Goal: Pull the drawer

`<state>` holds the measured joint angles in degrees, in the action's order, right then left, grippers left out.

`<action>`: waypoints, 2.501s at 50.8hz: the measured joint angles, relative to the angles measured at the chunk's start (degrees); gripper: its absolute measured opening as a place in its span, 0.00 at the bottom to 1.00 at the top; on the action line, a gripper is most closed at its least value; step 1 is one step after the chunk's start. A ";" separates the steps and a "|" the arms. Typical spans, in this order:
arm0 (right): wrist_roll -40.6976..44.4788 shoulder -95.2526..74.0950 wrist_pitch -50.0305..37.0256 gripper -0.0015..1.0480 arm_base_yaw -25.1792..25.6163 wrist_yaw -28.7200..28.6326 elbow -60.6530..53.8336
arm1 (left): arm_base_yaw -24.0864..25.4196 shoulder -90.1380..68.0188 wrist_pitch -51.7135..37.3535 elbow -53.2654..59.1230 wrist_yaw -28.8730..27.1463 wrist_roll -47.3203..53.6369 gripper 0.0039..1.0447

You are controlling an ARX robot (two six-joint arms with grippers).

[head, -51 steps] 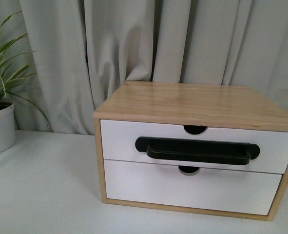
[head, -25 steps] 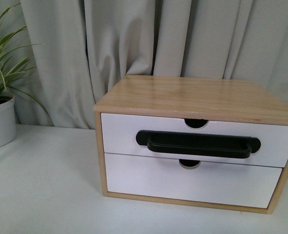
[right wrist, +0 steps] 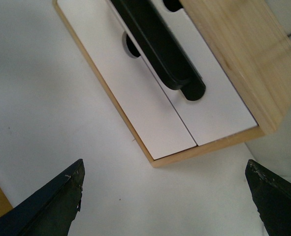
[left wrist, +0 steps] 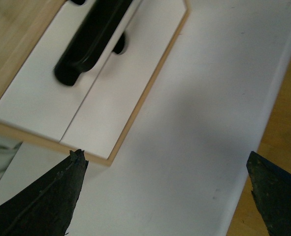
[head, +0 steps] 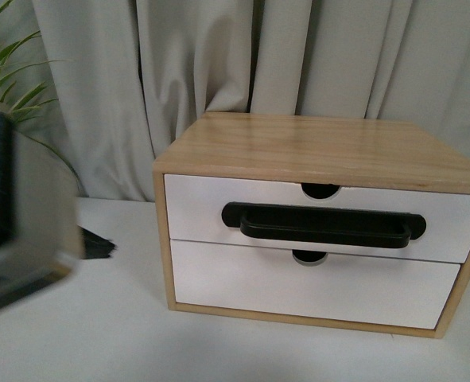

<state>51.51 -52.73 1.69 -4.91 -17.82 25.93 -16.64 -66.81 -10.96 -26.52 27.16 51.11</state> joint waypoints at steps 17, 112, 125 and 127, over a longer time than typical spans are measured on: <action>9.03 -13.70 -2.03 0.91 -4.63 2.21 6.19 | -8.74 -15.56 3.74 -13.99 -5.60 9.73 0.94; 5.86 -40.70 -11.87 0.91 -4.98 -9.33 20.22 | -10.62 -35.71 15.23 -37.81 -11.76 14.97 0.94; 5.38 -42.14 -12.92 0.91 -4.94 -9.49 20.41 | -11.32 -36.61 13.38 -37.75 -12.96 15.30 0.94; 5.20 -42.14 -12.94 0.91 -4.92 -9.70 20.41 | -11.52 -36.76 13.27 -37.66 -13.11 15.32 0.94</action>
<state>56.71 -94.87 -11.25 -9.82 -27.53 46.35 -28.16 -103.57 2.31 -64.18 14.04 66.43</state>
